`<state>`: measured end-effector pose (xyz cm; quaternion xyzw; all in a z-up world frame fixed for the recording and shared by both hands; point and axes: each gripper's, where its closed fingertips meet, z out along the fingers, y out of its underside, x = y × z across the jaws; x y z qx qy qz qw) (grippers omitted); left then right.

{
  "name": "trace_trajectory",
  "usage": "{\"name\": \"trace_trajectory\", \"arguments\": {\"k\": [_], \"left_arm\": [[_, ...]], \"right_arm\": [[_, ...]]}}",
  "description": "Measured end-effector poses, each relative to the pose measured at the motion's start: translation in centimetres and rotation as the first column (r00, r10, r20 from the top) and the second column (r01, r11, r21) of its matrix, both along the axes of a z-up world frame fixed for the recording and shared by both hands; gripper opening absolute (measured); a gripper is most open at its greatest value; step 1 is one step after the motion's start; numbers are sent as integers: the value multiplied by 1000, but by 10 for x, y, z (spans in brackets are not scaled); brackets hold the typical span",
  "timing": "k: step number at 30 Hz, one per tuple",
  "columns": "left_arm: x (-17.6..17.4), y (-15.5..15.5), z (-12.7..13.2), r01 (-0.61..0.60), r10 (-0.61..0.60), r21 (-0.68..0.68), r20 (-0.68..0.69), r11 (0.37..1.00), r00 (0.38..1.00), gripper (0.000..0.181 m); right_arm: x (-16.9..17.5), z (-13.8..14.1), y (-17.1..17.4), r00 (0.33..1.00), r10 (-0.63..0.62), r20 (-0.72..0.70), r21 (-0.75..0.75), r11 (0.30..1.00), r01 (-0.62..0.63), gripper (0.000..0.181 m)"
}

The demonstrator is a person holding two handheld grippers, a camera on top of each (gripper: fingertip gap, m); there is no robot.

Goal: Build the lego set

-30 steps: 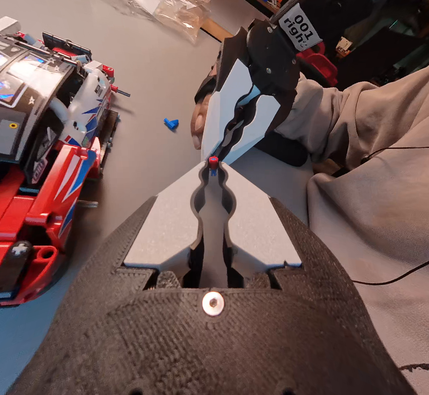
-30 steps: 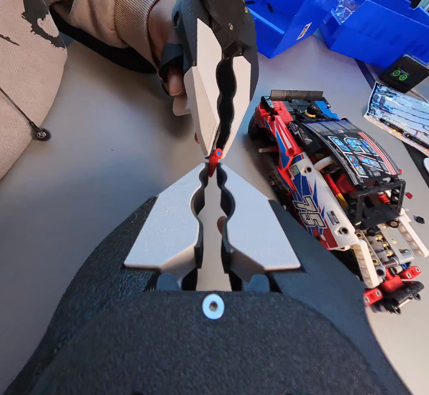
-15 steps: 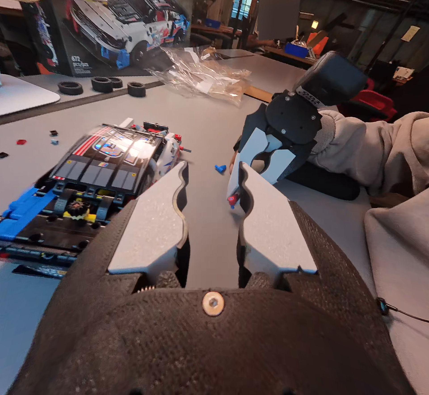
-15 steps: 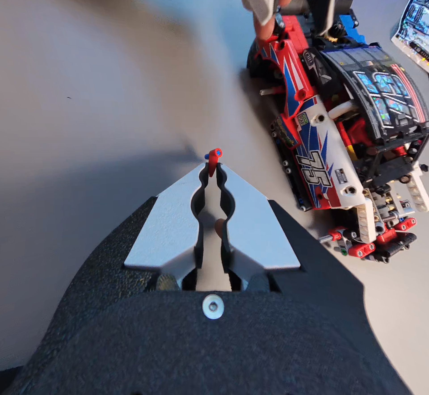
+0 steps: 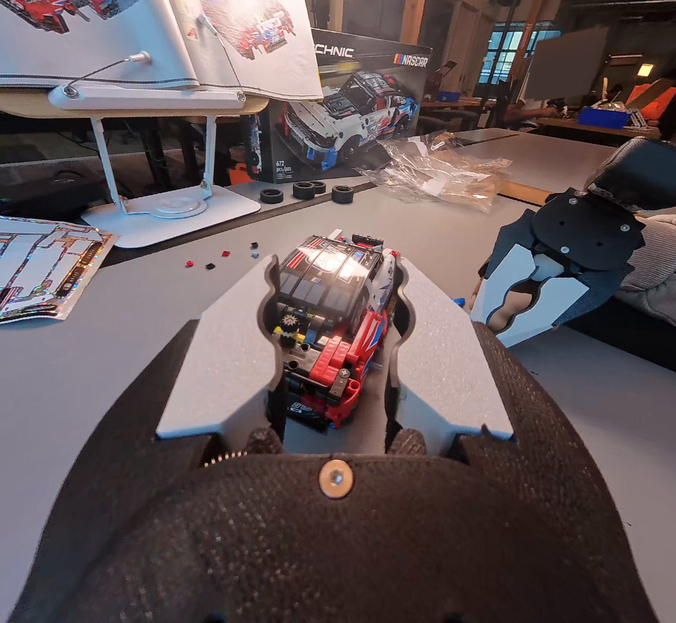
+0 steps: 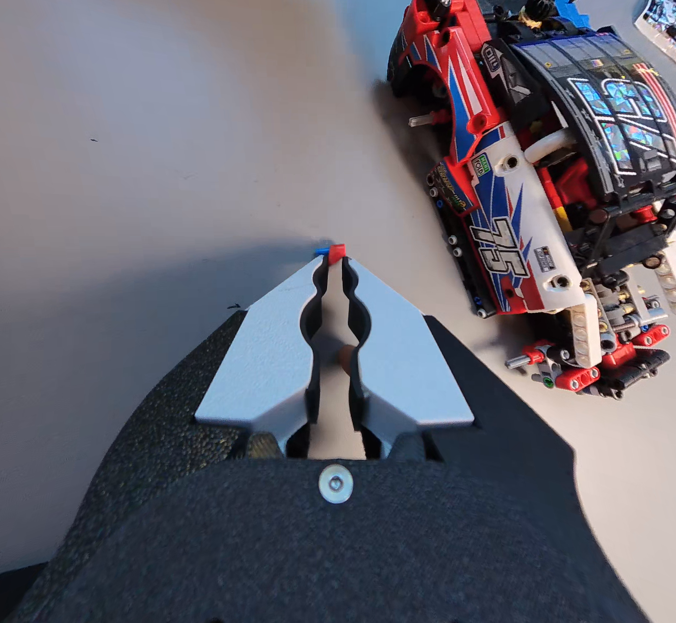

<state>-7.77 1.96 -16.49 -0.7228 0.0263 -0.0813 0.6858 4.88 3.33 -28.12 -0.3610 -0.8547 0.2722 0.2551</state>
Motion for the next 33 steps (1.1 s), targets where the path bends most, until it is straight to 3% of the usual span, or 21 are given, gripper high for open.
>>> {"name": "trace_trajectory", "arguments": {"k": [1, 5, 10, 18, 25, 28, 33], "left_arm": [[-3, 0, -1, -6, 6, -2, 3, 1000, 1000, 62], [-12, 1, -7, -11, 11, -36, 1, 999, 1000, 69], [-26, 0, -19, -5, 11, -103, 51, 995, 999, 86], [-40, 0, -29, -21, 27, -137, 44, 990, 999, 104], [-35, 3, -47, 40, -25, -210, 76, 977, 997, 116], [-28, 5, -62, 48, -45, -269, 18, 962, 999, 122], [-28, 9, -72, -20, -11, -318, -94, 948, 996, 106]], "right_arm": [[0, 0, 0, 1000, 0, 0, -6, 1000, 0, 5], [-1, 5, 1, 1000, -5, -21, -37, 999, 4, 9], [-21, 42, 14, 973, -137, -186, -216, 972, 95, 16], [-38, 84, 79, 790, -459, -408, -391, 869, 303, 39], [-38, 69, 107, 752, -556, -355, -377, 821, 429, 46], [-38, 67, 108, 749, -558, -357, -362, 822, 440, 45], [-38, 61, 108, 757, -555, -344, -340, 825, 451, 43]]}}
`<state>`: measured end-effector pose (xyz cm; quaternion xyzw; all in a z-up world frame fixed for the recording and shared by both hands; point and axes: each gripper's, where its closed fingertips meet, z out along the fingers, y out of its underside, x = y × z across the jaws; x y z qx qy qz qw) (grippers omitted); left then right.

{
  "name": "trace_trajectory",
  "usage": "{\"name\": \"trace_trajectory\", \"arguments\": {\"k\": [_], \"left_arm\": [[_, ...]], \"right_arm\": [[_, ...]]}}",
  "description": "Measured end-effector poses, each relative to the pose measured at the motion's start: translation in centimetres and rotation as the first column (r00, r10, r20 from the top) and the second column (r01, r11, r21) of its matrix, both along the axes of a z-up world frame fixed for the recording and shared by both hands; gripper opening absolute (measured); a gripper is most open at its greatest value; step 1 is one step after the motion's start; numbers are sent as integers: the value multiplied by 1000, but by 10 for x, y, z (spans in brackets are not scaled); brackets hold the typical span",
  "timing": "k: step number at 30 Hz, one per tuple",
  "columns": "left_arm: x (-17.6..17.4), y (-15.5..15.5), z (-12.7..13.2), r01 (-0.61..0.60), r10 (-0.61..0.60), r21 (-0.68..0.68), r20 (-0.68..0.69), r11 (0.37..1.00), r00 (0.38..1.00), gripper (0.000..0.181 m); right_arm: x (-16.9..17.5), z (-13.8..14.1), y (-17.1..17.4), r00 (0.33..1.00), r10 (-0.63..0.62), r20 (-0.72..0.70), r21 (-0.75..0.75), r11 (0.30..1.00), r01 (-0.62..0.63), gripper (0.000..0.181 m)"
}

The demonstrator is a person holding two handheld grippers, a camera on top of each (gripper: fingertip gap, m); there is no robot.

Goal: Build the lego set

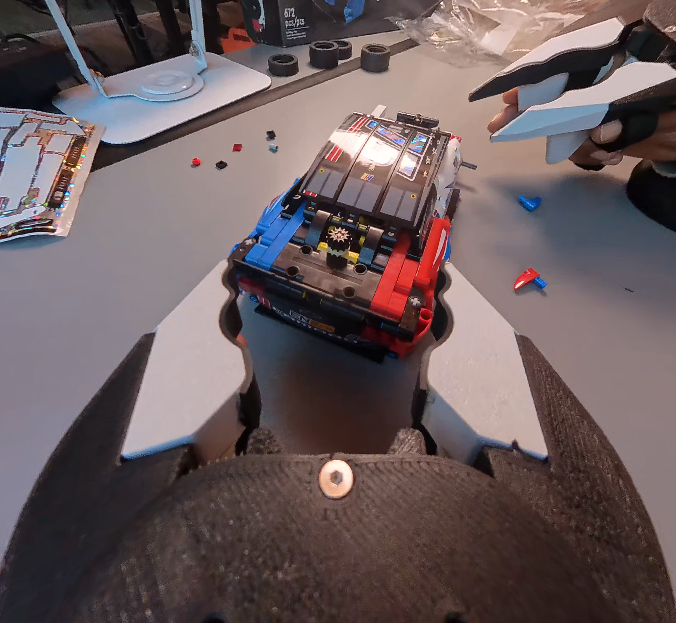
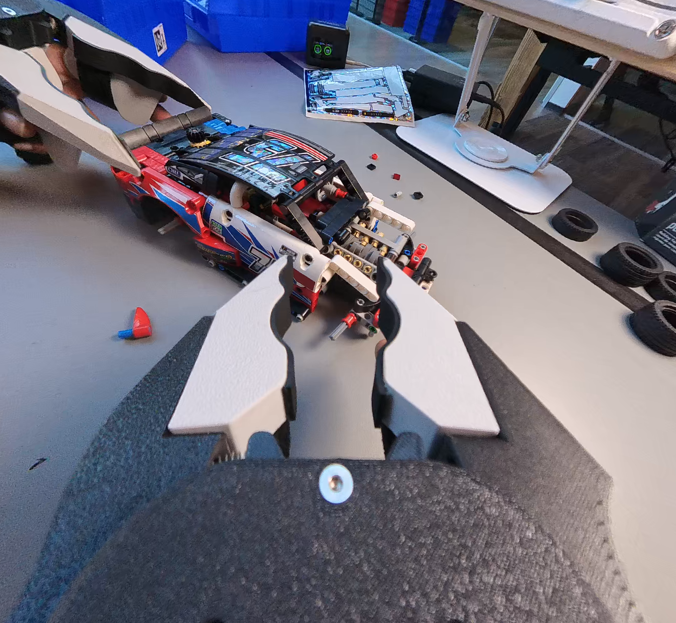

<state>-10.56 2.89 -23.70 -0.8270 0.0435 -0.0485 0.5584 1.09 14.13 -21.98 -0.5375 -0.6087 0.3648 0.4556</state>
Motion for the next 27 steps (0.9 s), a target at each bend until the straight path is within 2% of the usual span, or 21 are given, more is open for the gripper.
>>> {"name": "trace_trajectory", "arguments": {"k": [3, 16, 21, 24, 27], "left_arm": [[2, -1, -1, -4, 4, -8, -44, 1000, 999, 101], [23, -16, 0, 121, -125, -86, -39, 989, 991, 99], [31, -29, 7, 226, -224, -75, 34, 971, 974, 80], [26, -32, 16, 220, -218, -17, 69, 975, 974, 70], [13, -29, 23, 152, -155, 34, 104, 988, 982, 79]], "right_arm": [[0, -4, -2, 1000, 6, 18, 21, 1000, -6, 38], [-3, -10, 3, 997, 3, 75, 62, 998, -7, 33], [-23, -11, 26, 991, -8, 132, 87, 996, -4, 25], [-34, -7, 57, 984, -113, 135, 142, 985, 93, 28], [-31, 6, 54, 993, -79, 92, -8, 997, 80, 29]]}}
